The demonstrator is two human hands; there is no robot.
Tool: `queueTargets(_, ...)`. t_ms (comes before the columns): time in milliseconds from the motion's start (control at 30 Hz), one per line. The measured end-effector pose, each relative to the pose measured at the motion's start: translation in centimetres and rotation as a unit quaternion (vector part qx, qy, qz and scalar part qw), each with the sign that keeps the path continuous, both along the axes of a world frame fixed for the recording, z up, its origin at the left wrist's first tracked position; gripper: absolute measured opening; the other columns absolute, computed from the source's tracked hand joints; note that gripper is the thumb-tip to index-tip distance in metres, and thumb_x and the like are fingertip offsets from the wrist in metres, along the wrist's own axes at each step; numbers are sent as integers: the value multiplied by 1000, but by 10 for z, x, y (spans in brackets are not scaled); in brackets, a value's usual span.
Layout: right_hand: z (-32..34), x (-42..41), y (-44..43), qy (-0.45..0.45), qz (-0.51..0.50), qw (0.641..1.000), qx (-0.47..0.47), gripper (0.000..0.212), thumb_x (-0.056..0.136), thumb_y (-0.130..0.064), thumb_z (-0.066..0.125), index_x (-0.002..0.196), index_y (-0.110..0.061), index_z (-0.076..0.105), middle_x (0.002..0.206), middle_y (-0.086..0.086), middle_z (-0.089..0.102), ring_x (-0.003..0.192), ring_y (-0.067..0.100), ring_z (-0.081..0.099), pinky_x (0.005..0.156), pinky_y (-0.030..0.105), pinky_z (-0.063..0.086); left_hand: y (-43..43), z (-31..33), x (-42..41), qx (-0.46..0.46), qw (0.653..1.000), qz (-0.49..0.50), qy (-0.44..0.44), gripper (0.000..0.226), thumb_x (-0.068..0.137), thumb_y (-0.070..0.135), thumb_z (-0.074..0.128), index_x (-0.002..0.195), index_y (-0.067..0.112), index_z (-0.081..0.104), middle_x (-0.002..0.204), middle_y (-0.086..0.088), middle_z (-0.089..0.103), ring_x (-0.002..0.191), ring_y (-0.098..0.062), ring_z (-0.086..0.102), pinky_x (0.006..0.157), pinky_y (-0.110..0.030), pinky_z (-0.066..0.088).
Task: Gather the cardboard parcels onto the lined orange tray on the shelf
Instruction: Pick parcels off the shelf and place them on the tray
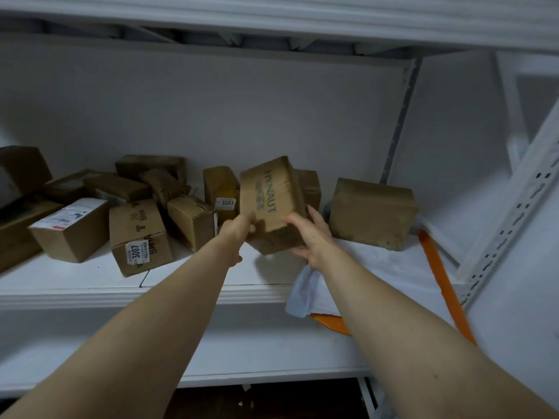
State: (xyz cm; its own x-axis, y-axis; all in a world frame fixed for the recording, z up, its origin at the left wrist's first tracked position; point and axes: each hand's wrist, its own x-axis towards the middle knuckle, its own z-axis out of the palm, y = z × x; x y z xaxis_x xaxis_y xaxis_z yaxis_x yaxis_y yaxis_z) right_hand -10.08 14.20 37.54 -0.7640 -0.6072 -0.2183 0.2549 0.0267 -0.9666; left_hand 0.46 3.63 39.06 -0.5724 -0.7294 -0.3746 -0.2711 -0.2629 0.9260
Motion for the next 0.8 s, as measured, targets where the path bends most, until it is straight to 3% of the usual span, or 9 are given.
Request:
queueTargets(67,-3,-3,-2,109,-21,991,75,97,69,-29,81,149,-23,25,134,3,47,119,24,50,104,41,44,1,2,-2,-27,999,10,16,27,93,29,49,116,16,44,138,-10,46,116,-28,44,98,-43,35)
queueTargets(200,-6,-5,-5,258,-16,949,180,110,60,-35,85,148,-17,21,141,8,28,130,28,39,107,36,40,8,10,-11,-17,999,-40,23,83,80,59,61,146,18,31,149,-8,37,136,-32,36,105,-55,31)
queueTargets(300,-5,-3,-2,314,22,929,196,116,59,-34,86,150,-18,16,145,7,19,135,26,31,110,34,37,15,14,-18,-15,998,-50,18,98,67,64,73,143,16,34,142,-9,47,126,-33,47,98,-51,40)
queueTargets(367,-2,-6,5,328,30,927,177,118,59,-27,87,151,-19,14,148,5,15,137,23,28,112,32,33,22,15,-26,-18,998,-19,62,80,68,51,79,131,13,46,130,-7,57,105,-27,58,89,-43,48)
queueTargets(433,2,-10,12,332,31,935,124,108,58,-17,89,146,-22,25,143,3,21,131,20,34,108,29,37,27,17,-35,-6,995,27,100,76,66,42,84,126,13,47,125,-7,60,101,-26,61,87,-44,53)
queueTargets(567,9,-22,23,312,19,950,-14,73,62,11,74,120,-25,50,128,6,49,117,21,53,87,22,49,38,27,-53,56,979,135,138,144,28,54,93,143,16,15,138,-10,46,122,-34,51,94,-57,47)
queueTargets(633,11,-25,30,318,4,947,-53,64,65,21,64,111,-23,55,116,5,58,107,18,58,81,18,51,42,31,-63,56,981,153,102,172,1,67,83,146,24,1,143,-12,38,128,-36,44,96,-60,43)
queueTargets(700,12,-27,37,336,-6,940,-61,59,67,22,59,106,-22,60,116,8,60,106,19,58,86,22,51,48,34,-69,43,987,144,58,168,10,70,83,147,19,1,145,-12,33,131,-38,39,100,-62,38)
queueTargets(800,16,-28,46,295,-41,953,-47,44,73,17,53,103,-13,67,114,9,61,100,15,56,86,25,49,54,38,-72,43,991,122,31,128,41,59,83,143,14,21,136,-12,39,125,-38,43,95,-57,41)
